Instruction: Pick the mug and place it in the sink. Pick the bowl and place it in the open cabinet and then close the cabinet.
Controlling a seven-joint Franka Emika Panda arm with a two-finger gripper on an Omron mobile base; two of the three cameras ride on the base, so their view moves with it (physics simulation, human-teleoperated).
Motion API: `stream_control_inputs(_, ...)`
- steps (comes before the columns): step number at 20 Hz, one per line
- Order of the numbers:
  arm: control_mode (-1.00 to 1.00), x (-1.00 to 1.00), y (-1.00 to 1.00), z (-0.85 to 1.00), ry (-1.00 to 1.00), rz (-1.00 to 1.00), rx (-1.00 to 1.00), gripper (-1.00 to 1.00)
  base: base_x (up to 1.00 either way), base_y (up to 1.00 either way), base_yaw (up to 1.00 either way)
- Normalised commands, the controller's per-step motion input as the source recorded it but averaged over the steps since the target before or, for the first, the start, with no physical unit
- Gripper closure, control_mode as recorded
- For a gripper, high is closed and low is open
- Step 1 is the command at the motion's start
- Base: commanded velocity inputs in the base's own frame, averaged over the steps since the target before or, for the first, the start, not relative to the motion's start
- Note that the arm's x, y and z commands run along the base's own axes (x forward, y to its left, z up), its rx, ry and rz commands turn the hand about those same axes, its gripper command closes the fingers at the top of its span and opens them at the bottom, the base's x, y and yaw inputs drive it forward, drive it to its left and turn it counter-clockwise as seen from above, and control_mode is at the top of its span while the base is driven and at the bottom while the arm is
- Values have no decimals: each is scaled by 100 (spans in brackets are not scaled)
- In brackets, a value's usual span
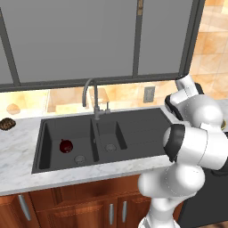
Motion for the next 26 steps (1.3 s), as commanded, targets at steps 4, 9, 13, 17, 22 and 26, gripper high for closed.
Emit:
stream_control_inputs(4,-100,12,-12,-12,0,0,1,-100,0,0,0)
stream_control_inputs(9,-100,12,-9,-21,0,0,3,-100,0,0,0)
stream_control_inputs(13,-100,18,0,-19,-5,0,0,-100,0,0,0)
stream_control_inputs(17,-100,23,0,-2,-6,0,0,-100,0,0,0)
stream_control_inputs(22,-100,30,-3,-7,-5,0,0,-100,0,0,0)
stream_control_inputs(26,-100,15,0,-9,-6,0,0,-100,0,0,0)
